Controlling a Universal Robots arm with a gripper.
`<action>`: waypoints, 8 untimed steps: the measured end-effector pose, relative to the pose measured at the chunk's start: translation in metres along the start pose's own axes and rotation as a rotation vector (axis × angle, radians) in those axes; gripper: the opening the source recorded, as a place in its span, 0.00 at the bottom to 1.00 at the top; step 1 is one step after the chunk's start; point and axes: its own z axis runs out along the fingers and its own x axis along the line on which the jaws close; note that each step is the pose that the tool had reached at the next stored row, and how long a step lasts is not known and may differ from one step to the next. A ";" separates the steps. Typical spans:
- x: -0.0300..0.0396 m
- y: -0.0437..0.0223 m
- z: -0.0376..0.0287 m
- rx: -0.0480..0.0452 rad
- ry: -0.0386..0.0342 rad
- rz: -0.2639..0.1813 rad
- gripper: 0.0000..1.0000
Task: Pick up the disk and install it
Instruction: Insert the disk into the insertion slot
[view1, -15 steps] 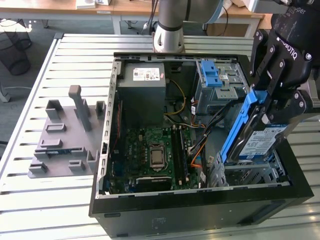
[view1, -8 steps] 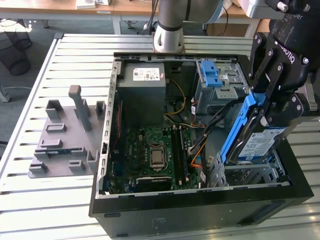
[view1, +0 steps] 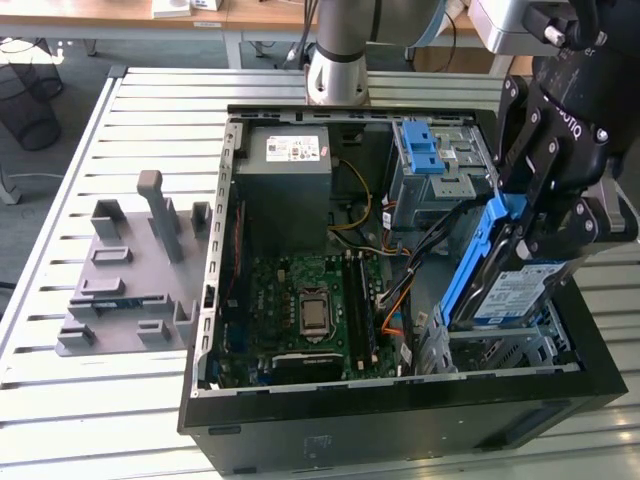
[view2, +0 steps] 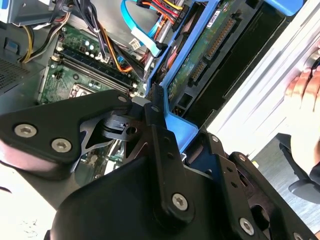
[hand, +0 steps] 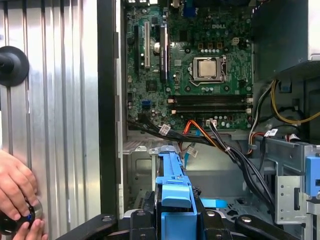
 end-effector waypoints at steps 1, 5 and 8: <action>0.0000 0.0000 0.0009 0.0000 0.0001 0.000 0.36; -0.0001 0.0000 0.0029 -0.0001 0.0002 0.000 0.36; -0.0001 0.0000 0.0030 0.0000 0.0001 0.000 0.36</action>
